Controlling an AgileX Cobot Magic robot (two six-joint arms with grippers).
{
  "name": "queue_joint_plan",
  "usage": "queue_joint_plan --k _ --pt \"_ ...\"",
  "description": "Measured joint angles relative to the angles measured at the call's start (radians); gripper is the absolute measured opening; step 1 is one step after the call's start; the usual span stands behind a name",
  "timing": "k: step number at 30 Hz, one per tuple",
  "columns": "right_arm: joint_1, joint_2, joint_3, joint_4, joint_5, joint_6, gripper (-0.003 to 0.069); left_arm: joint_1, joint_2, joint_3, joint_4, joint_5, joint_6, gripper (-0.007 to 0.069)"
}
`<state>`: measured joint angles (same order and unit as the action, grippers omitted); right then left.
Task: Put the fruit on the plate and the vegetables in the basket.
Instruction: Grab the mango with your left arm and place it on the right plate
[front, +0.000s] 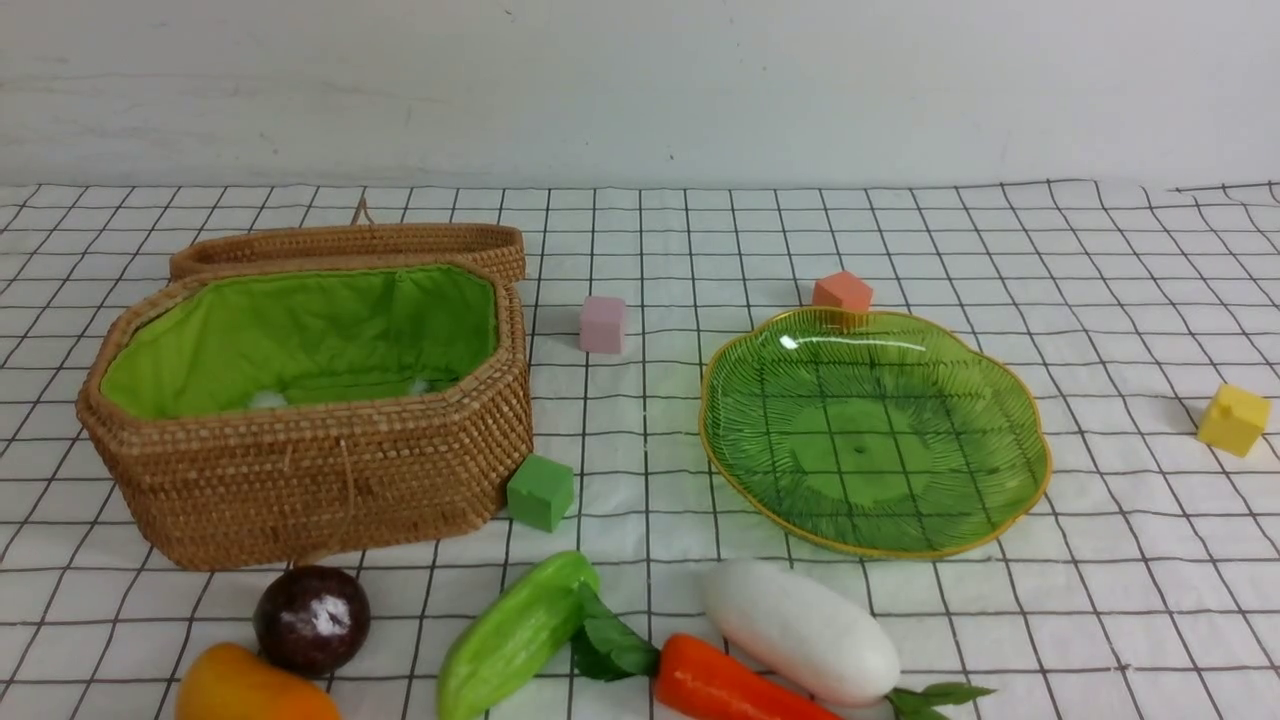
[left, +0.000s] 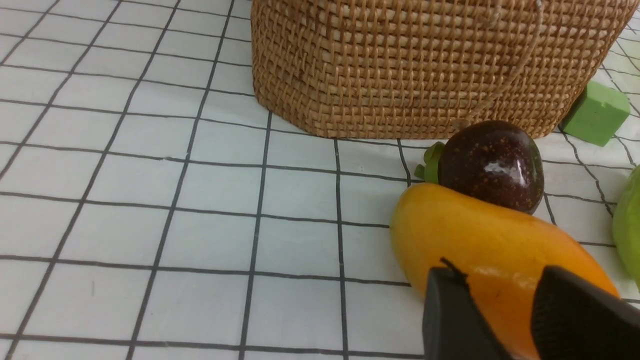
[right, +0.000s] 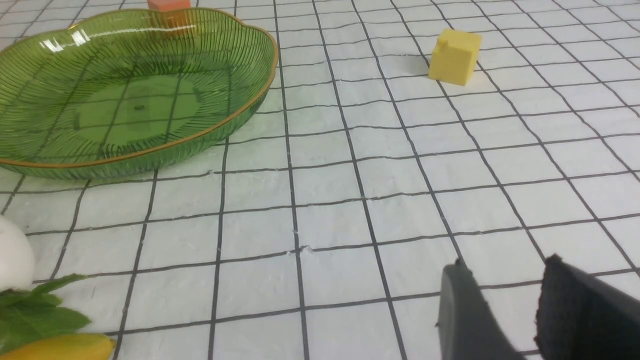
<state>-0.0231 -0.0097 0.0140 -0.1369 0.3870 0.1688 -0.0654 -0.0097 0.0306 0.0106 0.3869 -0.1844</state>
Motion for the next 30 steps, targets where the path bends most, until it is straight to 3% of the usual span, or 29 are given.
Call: queue_joint_plan --k 6,12,17,24,28,30 --pt "0.0 0.0 0.0 0.0 0.0 0.0 0.0244 0.0 0.0 0.0 0.001 -0.001 0.0 0.0239" --pt "0.0 0.0 0.0 0.0 0.0 0.0 0.0244 0.0 0.0 0.0 -0.034 -0.116 0.0 0.0239" --pt "0.0 0.0 0.0 0.0 0.0 0.0 0.0244 0.0 0.0 0.0 -0.123 -0.343 -0.009 0.0239" --pt "0.0 0.0 0.0 0.0 0.0 0.0 0.0244 0.0 0.0 -0.022 -0.259 -0.756 -0.113 0.0239" --pt "0.0 0.0 0.0 0.0 0.0 0.0 0.0244 0.0 0.006 -0.169 -0.267 -0.746 -0.121 0.0239" --pt "0.0 0.0 0.0 0.0 0.0 0.0 0.0244 0.0 0.056 -0.343 -0.267 -0.677 -0.116 0.0239"
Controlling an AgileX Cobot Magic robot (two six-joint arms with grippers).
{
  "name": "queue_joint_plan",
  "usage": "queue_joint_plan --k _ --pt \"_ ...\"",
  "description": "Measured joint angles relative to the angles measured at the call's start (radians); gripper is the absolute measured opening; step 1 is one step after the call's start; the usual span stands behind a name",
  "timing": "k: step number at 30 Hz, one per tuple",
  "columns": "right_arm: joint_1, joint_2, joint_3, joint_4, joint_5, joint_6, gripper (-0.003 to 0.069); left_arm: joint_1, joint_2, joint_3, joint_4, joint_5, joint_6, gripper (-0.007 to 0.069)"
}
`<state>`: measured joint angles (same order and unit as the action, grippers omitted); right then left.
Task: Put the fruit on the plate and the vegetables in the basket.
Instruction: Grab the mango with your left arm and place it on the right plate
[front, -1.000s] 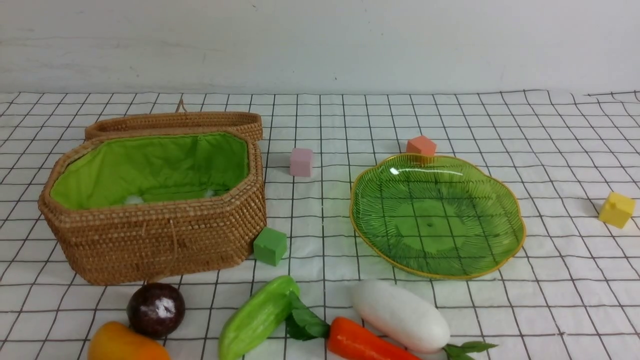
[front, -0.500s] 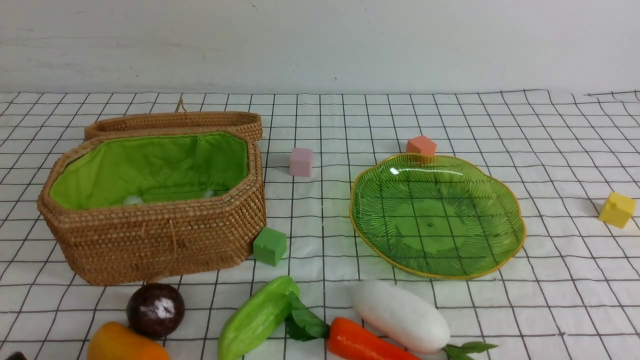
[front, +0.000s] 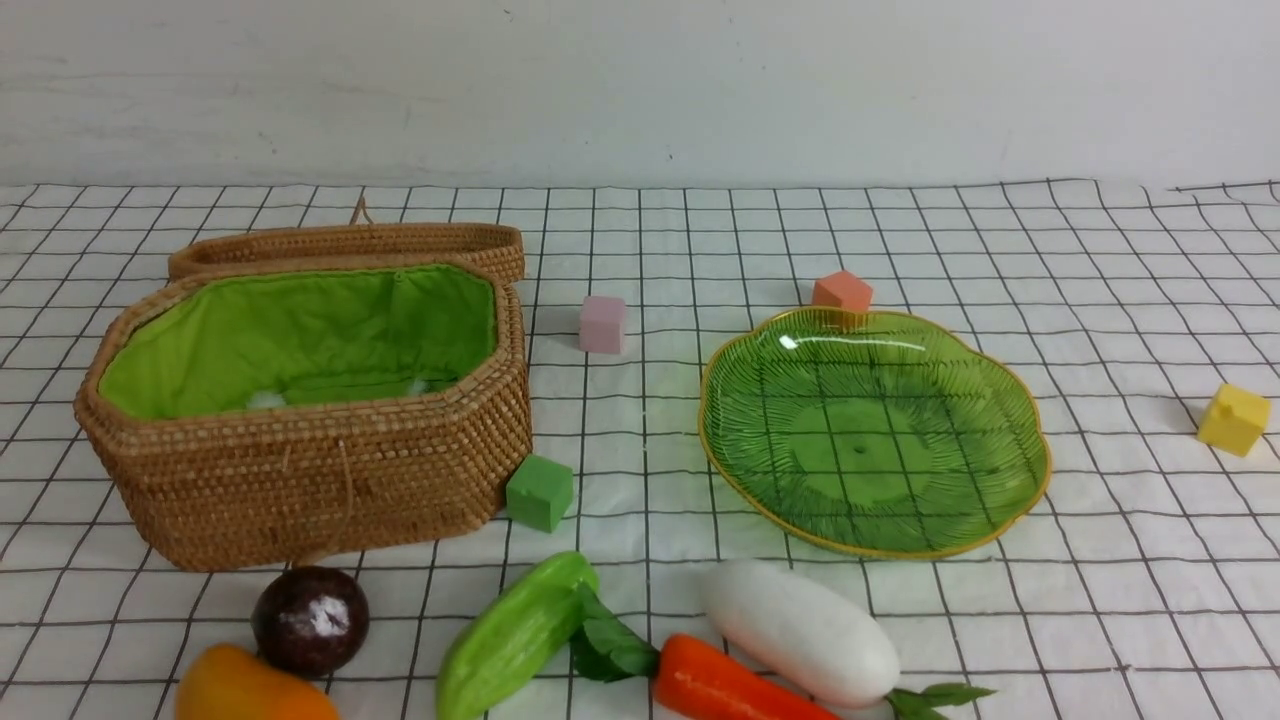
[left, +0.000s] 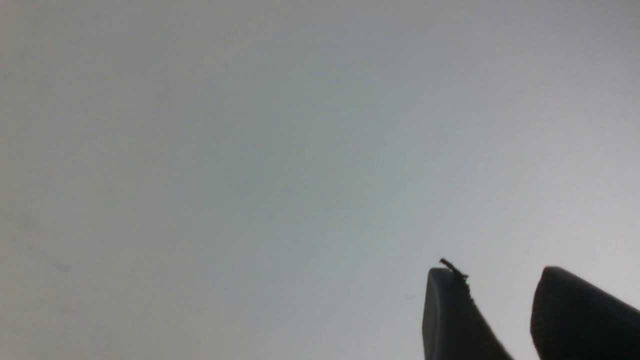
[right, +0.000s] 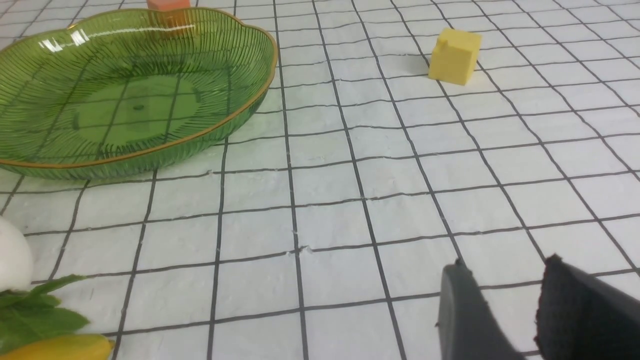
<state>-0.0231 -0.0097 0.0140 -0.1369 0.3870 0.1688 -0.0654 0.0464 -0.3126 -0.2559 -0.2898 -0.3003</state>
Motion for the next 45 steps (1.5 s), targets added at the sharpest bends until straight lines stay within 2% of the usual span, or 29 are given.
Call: queue_joint_plan --k 3,6,8,10,15,21,25,26,29,31,32,33,34,36,40,45 --pt "0.0 0.0 0.0 0.0 0.0 0.0 0.0244 0.0 0.091 -0.17 0.0 0.115 0.003 0.0239" --pt "0.0 0.0 0.0 0.0 0.0 0.0 0.0244 0.0 0.284 -0.397 0.001 0.458 0.004 0.0239" --pt "0.0 0.0 0.0 0.0 0.0 0.0 0.0244 0.0 0.338 -0.429 0.001 0.546 0.005 0.0239" --pt "0.0 0.0 0.0 0.0 0.0 0.0 0.0244 0.0 0.467 -0.459 0.008 0.702 0.008 0.0239" --pt "0.0 0.0 0.0 0.0 0.0 0.0 0.0244 0.0 0.672 -0.464 0.039 0.829 0.022 0.0239" --pt "0.0 0.0 0.0 0.0 0.0 0.0 0.0245 0.0 0.891 -0.464 0.026 1.073 0.003 0.0242" --pt "0.0 0.0 0.0 0.0 0.0 0.0 0.0245 0.0 1.01 -0.464 0.026 1.193 -0.021 0.0293" --pt "0.0 0.0 0.0 0.0 0.0 0.0 0.0245 0.0 1.02 -0.464 0.026 1.2 -0.023 0.0297" --pt "0.0 0.0 0.0 0.0 0.0 0.0 0.0245 0.0 1.099 -0.465 0.021 1.23 -0.079 0.0412" --pt "0.0 0.0 0.0 0.0 0.0 0.0 0.0245 0.0 1.134 -0.465 0.019 1.234 -0.096 0.0461" --pt "0.0 0.0 0.0 0.0 0.0 0.0 0.0245 0.0 1.175 -0.465 0.018 1.236 -0.108 0.054" --pt "0.0 0.0 0.0 0.0 0.0 0.0 0.0245 0.0 1.186 -0.465 0.018 1.236 -0.11 0.0549" --pt "0.0 0.0 0.0 0.0 0.0 0.0 0.0245 0.0 1.216 -0.465 0.018 1.23 -0.116 0.0606" --pt "0.0 0.0 0.0 0.0 0.0 0.0 0.0245 0.0 1.265 -0.465 0.018 1.206 -0.13 0.0654" --pt "0.0 0.0 0.0 0.0 0.0 0.0 0.0245 0.0 1.346 -0.469 0.021 1.15 -0.175 0.0669" --pt "0.0 0.0 0.0 0.0 0.0 0.0 0.0245 0.0 1.465 -0.471 0.04 1.095 -0.215 0.0637"
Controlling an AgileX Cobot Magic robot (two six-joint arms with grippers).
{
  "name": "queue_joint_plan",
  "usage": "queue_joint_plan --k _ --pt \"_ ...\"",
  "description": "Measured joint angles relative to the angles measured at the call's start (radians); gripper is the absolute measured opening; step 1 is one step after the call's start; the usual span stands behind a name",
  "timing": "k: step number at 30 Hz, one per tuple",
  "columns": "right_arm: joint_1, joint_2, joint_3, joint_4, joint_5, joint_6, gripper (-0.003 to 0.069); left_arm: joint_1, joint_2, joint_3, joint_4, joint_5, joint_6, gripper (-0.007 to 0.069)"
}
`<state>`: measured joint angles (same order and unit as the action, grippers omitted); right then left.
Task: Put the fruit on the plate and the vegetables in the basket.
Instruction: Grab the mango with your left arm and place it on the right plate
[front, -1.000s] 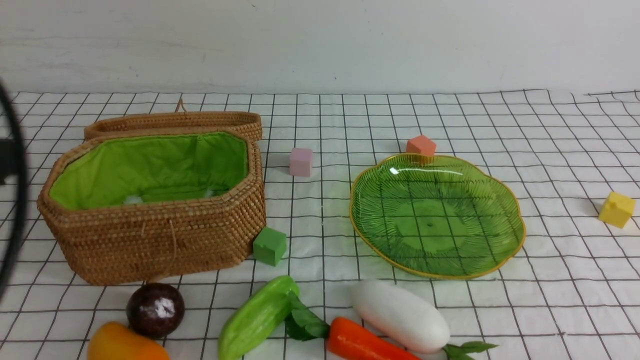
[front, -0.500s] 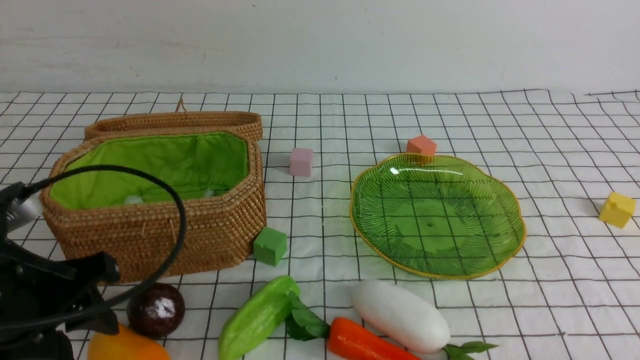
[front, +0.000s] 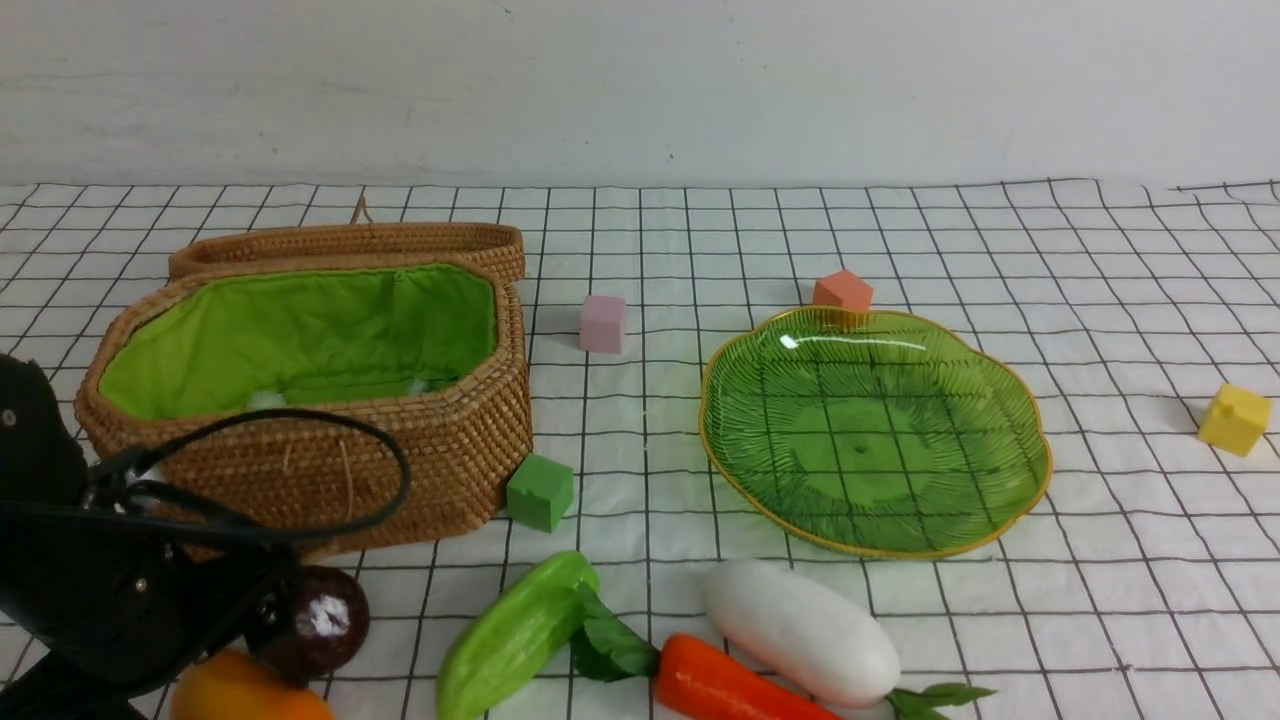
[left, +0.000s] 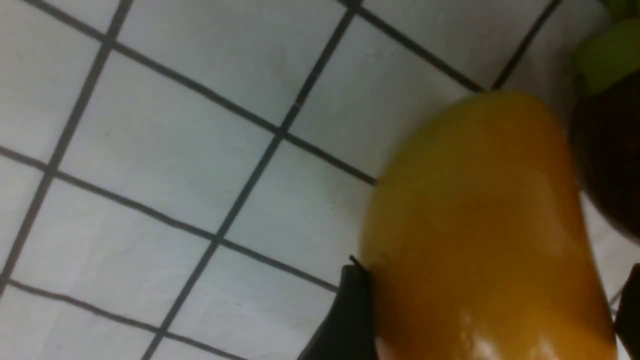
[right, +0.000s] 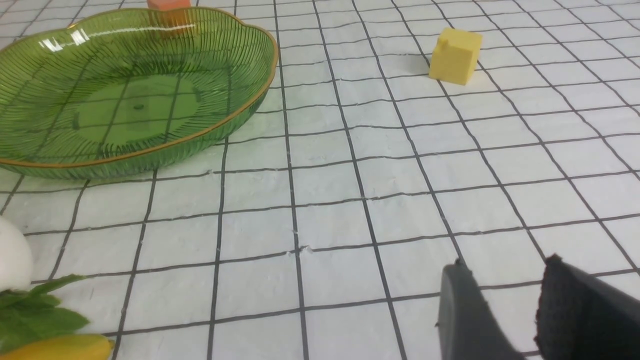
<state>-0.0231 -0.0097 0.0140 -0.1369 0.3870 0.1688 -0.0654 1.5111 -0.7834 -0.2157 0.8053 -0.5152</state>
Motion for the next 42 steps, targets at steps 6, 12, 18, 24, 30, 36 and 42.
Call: queue_joint_plan --k 6,12,18,24,30,36,42 --pt "0.0 0.0 0.0 0.0 0.0 0.0 0.0245 0.0 0.048 -0.005 0.003 0.01 -0.001 0.0556" --pt "0.0 0.0 0.0 0.0 0.0 0.0 0.0245 0.0 0.013 -0.005 0.009 0.041 -0.001 0.0552" --pt "0.0 0.0 0.0 0.0 0.0 0.0 0.0245 0.0 -0.103 -0.005 0.012 0.143 0.001 0.0552" --pt "0.0 0.0 0.0 0.0 0.0 0.0 0.0245 0.0 -0.269 -0.059 -0.106 0.264 0.085 0.0552" --pt "0.0 0.0 0.0 0.0 0.0 0.0 0.0245 -0.017 -0.239 -0.321 -0.311 0.29 0.237 0.0552" --pt "0.0 0.0 0.0 0.0 0.0 0.0 0.0245 -0.172 -0.027 -0.642 -0.29 0.274 0.264 0.0552" --pt "0.0 0.0 0.0 0.0 0.0 0.0 0.0245 -0.336 0.317 -1.059 -0.22 0.275 0.27 0.0552"
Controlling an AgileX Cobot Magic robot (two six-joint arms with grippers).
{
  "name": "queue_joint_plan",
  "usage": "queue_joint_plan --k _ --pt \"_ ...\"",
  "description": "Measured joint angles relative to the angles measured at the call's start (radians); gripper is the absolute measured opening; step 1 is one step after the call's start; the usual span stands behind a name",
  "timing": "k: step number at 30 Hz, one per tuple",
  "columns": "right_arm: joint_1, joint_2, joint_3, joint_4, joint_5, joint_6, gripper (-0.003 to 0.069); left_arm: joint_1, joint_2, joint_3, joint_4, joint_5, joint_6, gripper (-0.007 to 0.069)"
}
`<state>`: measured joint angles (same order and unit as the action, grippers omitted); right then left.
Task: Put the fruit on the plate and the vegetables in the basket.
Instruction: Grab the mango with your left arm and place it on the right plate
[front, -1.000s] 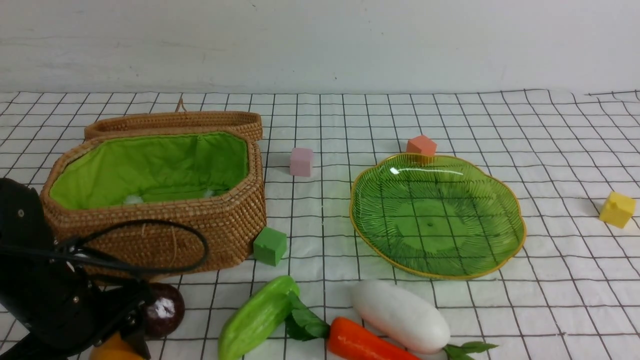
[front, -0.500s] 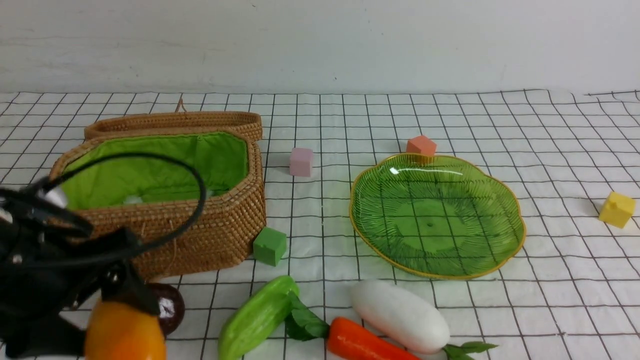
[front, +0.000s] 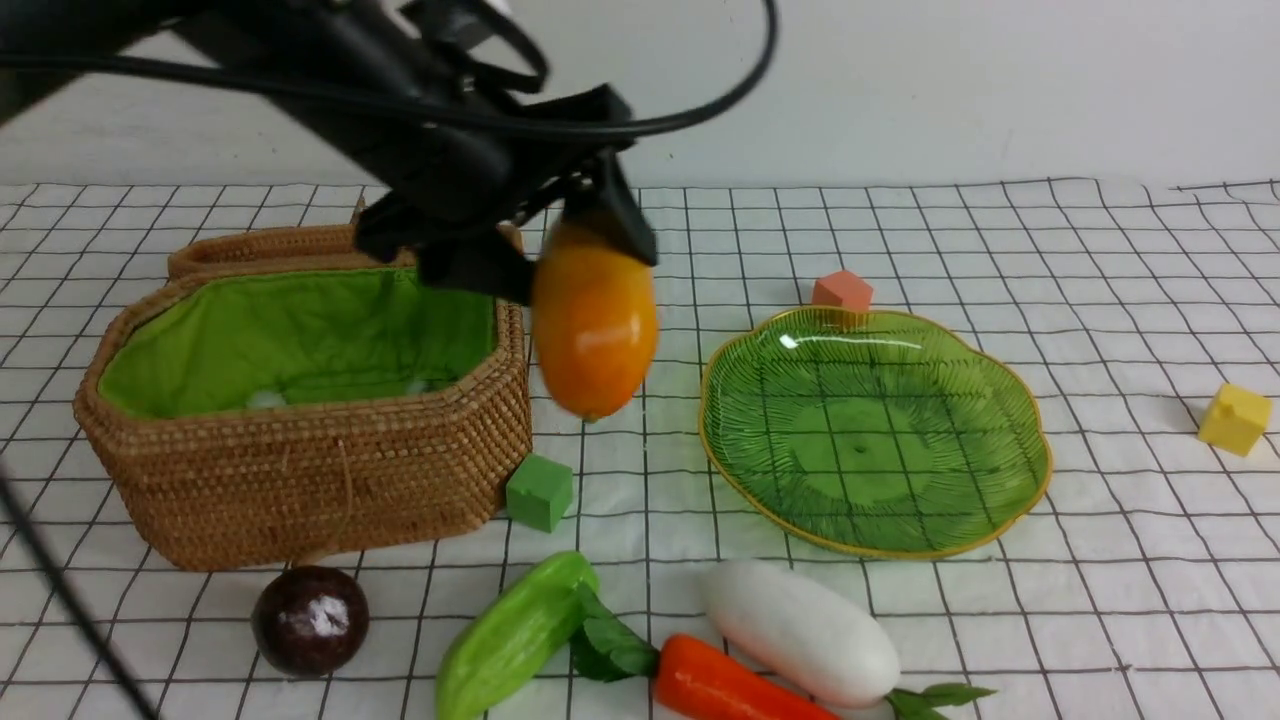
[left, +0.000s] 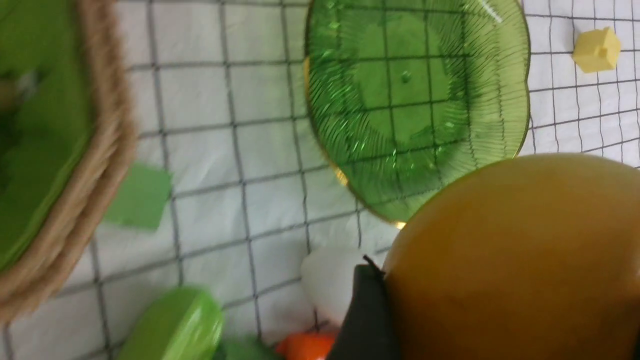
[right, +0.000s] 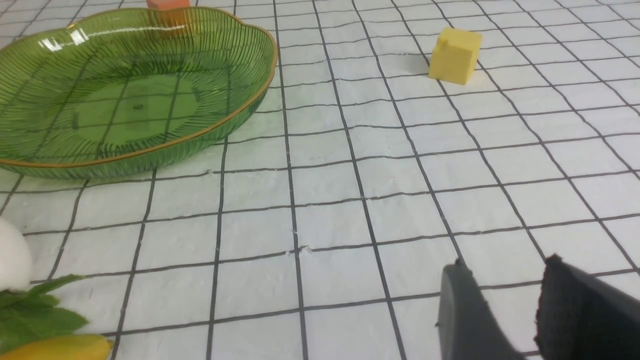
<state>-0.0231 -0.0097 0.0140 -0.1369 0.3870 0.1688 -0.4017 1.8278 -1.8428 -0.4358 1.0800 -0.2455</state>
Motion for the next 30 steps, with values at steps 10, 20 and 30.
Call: queue_joint_plan --k 10,20,30 --pt "0.0 0.0 0.0 0.0 0.0 0.0 0.0245 -0.16 0.485 -0.547 0.142 0.074 -0.048 0.0552" --pt "0.0 0.0 0.0 0.0 0.0 0.0 0.0245 -0.197 0.658 -0.632 0.258 0.058 -0.19 0.0552" --pt "0.0 0.0 0.0 0.0 0.0 0.0 0.0245 -0.197 0.663 -0.634 0.269 0.048 -0.227 0.0561"
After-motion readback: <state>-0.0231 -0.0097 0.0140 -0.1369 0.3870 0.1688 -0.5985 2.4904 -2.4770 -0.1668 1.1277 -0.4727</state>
